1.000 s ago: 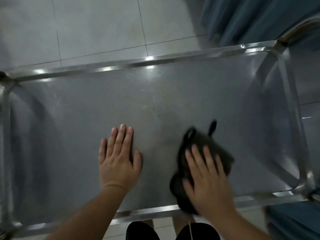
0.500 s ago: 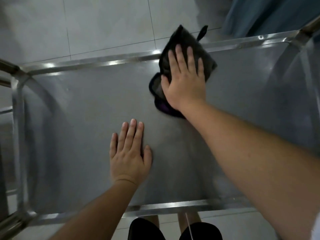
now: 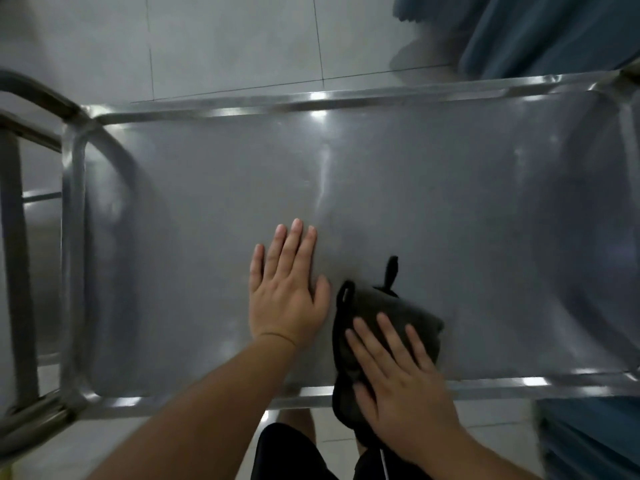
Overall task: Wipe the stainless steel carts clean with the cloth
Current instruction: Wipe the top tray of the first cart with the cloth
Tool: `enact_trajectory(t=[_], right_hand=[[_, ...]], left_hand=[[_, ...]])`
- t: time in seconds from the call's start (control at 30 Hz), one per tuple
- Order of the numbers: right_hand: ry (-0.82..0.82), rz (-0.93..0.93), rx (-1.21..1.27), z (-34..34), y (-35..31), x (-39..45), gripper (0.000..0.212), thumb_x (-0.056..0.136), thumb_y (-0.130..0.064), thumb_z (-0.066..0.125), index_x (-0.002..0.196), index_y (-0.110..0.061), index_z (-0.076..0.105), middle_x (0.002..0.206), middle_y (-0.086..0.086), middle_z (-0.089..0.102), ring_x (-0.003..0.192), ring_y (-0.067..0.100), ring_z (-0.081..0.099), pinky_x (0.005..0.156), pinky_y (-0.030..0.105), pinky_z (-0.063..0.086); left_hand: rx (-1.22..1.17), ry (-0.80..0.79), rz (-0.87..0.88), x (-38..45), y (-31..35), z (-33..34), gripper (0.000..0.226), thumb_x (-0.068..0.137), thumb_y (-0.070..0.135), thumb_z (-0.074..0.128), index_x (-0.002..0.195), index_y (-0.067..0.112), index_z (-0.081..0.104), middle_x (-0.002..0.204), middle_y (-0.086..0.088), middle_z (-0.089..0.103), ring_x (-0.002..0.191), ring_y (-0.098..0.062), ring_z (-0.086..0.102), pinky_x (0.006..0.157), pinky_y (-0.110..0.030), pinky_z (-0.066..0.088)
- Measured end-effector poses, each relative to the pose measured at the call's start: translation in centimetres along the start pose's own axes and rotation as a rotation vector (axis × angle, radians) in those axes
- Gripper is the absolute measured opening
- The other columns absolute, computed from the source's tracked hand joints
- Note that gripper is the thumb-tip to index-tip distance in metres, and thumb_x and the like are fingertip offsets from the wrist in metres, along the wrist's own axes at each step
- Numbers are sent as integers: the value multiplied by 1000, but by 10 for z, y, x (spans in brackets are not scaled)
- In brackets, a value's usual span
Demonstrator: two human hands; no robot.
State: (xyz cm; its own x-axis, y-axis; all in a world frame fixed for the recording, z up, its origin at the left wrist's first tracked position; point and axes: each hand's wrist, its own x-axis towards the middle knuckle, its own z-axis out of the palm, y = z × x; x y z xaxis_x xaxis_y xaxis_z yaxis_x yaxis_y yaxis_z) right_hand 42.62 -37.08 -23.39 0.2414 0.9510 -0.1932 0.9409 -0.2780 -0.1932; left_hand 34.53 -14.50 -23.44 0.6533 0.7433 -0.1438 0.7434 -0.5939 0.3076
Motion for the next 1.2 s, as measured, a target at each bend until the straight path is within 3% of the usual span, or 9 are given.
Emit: enact_trajectory(t=[0.1,0.17,0.27,0.33,0.57,0.77,0.87,1.0,1.2], right_hand=[[-39,21,-6,0,-9,-11,78,98,-50,51,167,-27,24,175,-5,17,161,25,16,127,57,14],[-44,39,-16,-3,-9,-5,78,98,-51,51,167,-28,23,175,-6,15,161,24,14,128,55,11],[-33,75,-26,-1,-14,2,79,98,-49,51,167,-27,21,175,-7,14,161,25,14,128,56,12],[-14,98,-26,-3,-19,20,78,99,-50,49,167,-26,21,175,-6,14,161,25,13,128,56,12],[82,102,-21,-41,1,209,73,97,-55,42,163,-24,36,171,-2,28,160,26,19,129,53,13],[81,329,24,-73,16,346,77,100,-62,22,168,-28,13,176,-6,2,162,24,-2,130,50,0],[99,381,47,-61,-13,321,81,99,-67,21,168,-24,16,176,-5,5,162,25,0,130,52,1],[95,247,-8,-33,-59,212,84,99,-71,34,167,-22,23,175,-4,13,162,24,5,129,53,7],[150,173,65,10,-118,56,61,102,-40,49,160,-22,41,169,-3,33,159,22,23,126,53,24]], left_hand=[[-176,-110,9,2,-5,-19,74,96,39,48,168,31,30,177,11,15,163,-4,-1,133,-42,-1],[-316,-133,28,4,-19,-35,70,97,33,52,165,27,38,176,9,20,163,-3,4,133,-36,3],[-144,31,34,-8,-68,-53,62,98,30,52,159,18,49,171,-2,36,161,-19,26,131,-39,17],[3,27,-1,-21,-102,-57,63,103,35,44,163,16,42,173,-4,31,163,-22,22,132,-42,13],[96,34,105,-36,-135,-34,66,106,41,38,167,16,32,176,-4,24,164,-22,16,132,-50,17],[78,71,112,-35,-141,-28,67,106,43,40,168,20,32,176,-2,24,164,-20,15,133,-46,14],[77,66,118,-35,-143,-26,68,106,44,41,169,21,30,177,-1,22,165,-18,12,133,-46,12],[63,32,121,-34,-143,-25,69,105,43,41,169,22,28,177,0,19,165,-17,9,133,-45,9],[29,-66,104,-33,-141,-34,70,106,46,35,171,23,22,178,3,12,165,-15,2,133,-42,1]])
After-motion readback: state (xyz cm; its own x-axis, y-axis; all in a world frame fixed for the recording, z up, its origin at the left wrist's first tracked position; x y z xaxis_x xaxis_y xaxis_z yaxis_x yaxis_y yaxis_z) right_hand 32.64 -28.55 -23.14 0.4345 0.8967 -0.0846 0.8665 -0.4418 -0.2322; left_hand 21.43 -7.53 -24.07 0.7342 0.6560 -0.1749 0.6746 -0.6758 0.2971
